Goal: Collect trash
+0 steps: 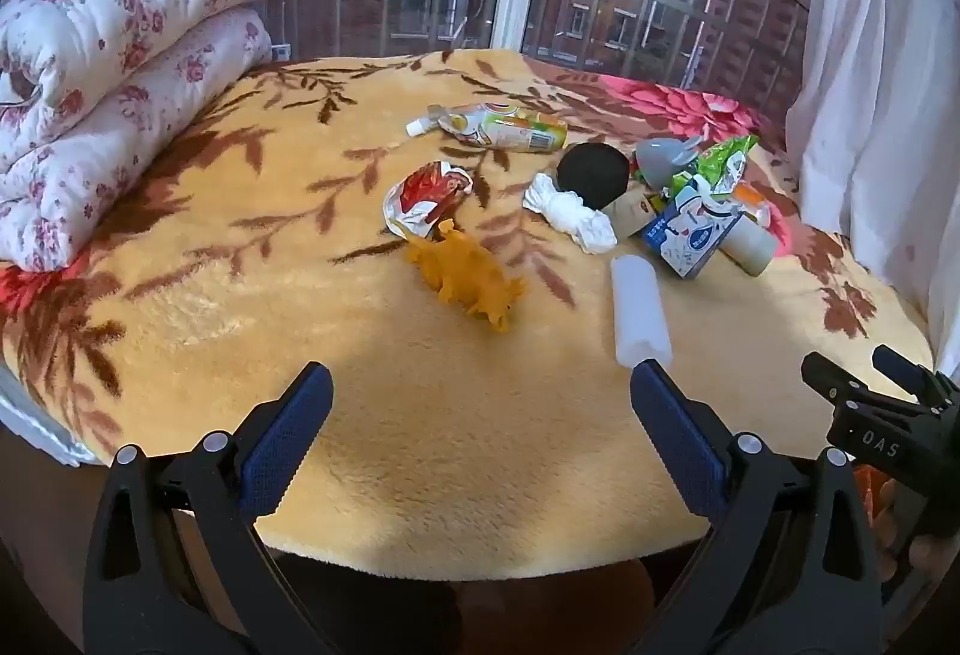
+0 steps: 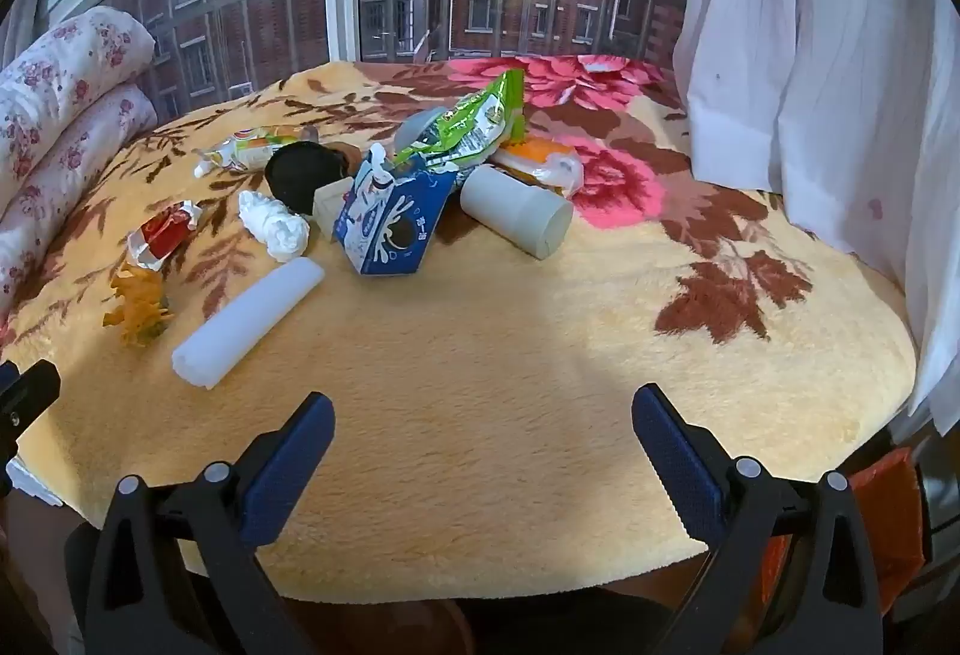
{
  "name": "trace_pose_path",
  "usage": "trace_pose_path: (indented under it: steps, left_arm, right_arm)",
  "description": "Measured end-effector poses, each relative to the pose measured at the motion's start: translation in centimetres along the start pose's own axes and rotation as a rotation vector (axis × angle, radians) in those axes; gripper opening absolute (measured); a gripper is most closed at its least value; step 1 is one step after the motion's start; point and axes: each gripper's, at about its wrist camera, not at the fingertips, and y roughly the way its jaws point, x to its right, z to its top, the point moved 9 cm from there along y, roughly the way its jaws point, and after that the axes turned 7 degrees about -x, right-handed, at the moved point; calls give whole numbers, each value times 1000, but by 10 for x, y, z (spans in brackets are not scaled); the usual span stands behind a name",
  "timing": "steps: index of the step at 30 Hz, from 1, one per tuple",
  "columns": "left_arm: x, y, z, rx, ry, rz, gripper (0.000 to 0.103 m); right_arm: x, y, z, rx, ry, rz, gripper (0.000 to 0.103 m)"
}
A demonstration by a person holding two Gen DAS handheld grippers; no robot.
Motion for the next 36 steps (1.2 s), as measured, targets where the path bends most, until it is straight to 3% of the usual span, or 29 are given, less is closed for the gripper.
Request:
trace_pose_path:
  steps: [12, 36]
  left_arm:
    - [-5, 6, -7, -20, -21, -28, 97]
    - [2, 12, 7, -22, -8, 5, 97]
  right_arm:
    - [2, 6, 0, -16, 7, -1, 98]
    - [8, 13, 13, -10, -12, 3, 98]
